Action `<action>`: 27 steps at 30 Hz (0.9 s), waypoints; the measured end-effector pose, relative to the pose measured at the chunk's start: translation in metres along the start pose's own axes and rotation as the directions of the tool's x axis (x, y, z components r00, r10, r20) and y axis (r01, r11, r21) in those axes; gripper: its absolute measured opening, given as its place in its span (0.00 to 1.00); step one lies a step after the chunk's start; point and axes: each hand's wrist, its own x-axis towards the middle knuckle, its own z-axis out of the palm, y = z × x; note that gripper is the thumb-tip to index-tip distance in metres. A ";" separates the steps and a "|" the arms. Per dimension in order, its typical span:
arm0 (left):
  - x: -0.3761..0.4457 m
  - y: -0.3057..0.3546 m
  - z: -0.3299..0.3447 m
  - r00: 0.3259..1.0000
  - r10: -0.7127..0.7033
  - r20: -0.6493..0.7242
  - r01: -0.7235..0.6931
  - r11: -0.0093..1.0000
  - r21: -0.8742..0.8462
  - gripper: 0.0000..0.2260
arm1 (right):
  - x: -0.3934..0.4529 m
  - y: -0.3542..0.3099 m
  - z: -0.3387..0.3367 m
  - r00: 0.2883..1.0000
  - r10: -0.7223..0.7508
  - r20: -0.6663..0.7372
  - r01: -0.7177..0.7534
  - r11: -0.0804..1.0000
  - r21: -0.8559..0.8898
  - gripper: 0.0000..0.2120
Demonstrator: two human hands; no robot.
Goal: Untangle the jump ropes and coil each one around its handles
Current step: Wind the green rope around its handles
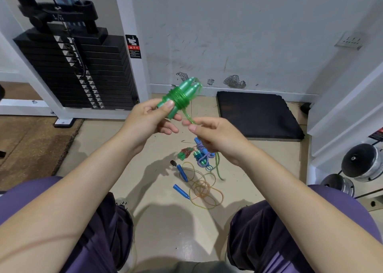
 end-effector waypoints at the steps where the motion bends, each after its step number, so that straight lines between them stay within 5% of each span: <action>1: 0.001 0.000 -0.002 0.999 -0.001 -0.048 0.001 1.000 -0.004 0.10 | -0.001 0.001 0.004 1.000 -0.015 -0.013 0.014 0.999 -0.051 0.10; 7: 0.008 -0.011 -0.002 0.978 -0.042 -0.205 0.097 0.958 0.269 0.08 | -0.003 -0.005 0.014 0.980 -0.172 -0.097 0.128 0.927 -0.353 0.10; 11: 0.006 -0.009 -0.001 0.994 -0.096 -0.058 0.111 0.746 0.657 0.06 | -0.001 -0.009 0.003 0.941 -0.282 -0.187 0.169 0.870 -0.464 0.11; 17: -0.011 0.009 0.007 0.907 -0.222 0.358 -0.040 0.802 0.597 0.06 | 0.002 -0.006 -0.008 0.926 -0.320 -0.201 0.181 0.843 -0.507 0.10; 27: -0.014 0.005 0.004 0.892 -0.137 0.431 -0.102 0.868 0.486 0.07 | 0.004 -0.002 -0.012 0.965 -0.241 -0.107 0.198 0.930 -0.308 0.07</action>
